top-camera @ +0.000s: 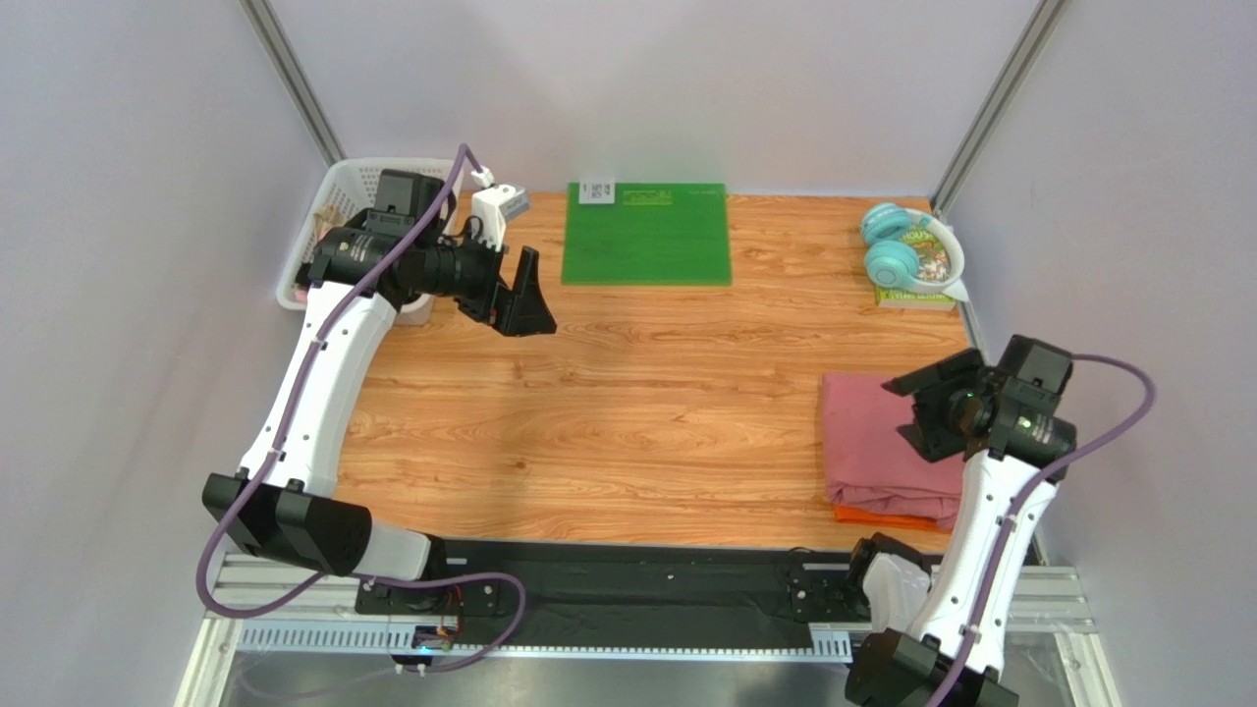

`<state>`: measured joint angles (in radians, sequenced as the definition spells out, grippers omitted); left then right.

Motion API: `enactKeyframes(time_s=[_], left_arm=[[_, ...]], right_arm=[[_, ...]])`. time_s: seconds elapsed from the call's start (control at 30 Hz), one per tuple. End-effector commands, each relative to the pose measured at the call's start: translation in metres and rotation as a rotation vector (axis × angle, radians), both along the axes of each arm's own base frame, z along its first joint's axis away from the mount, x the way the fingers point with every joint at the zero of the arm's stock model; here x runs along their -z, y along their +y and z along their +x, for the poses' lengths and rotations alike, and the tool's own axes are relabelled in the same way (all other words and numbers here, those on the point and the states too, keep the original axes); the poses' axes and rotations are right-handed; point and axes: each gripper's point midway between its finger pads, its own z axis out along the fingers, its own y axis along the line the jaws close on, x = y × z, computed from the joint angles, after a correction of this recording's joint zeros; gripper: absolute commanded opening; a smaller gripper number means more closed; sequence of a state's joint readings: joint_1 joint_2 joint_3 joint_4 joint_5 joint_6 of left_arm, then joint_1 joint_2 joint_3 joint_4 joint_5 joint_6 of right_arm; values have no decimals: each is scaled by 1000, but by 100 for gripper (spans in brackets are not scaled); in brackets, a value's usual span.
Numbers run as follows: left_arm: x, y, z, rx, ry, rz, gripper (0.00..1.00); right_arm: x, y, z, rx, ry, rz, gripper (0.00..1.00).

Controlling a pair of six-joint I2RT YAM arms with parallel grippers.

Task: Fold and stack the t-shirts
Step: Put the neatly folded tshirt into the corner of the board with the right arm

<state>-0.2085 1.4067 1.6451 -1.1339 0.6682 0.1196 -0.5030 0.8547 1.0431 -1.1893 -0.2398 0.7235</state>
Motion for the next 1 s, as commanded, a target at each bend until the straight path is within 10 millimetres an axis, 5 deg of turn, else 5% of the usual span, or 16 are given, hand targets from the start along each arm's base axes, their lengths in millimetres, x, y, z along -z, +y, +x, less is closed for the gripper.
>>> enactKeyframes(time_s=[0.0,0.13,0.3,0.5,0.6,0.77,0.83,0.97], left_arm=[[-15,0,2,-3,-36,-16,100],[-14,4,0,-14,-49,3,100],[-12,7,1,-17,-53,24,100],[-15,9,1,-17,-69,32,100],[-14,10,-1,-15,-77,40,100],[-15,13,-2,-19,-87,54,100],[-17,14,-4,-21,-93,53,100],[-20,16,-5,-28,-103,61,100]], right_arm=[[18,55,54,-189,-174,413,67],[64,30,55,-120,-15,318,70],[122,0,24,6,253,198,71],[195,13,-10,-9,495,293,69],[211,16,-17,-24,540,310,69],[197,12,-2,-60,468,306,69],[175,12,10,-78,379,304,69],[98,7,46,-133,131,237,70]])
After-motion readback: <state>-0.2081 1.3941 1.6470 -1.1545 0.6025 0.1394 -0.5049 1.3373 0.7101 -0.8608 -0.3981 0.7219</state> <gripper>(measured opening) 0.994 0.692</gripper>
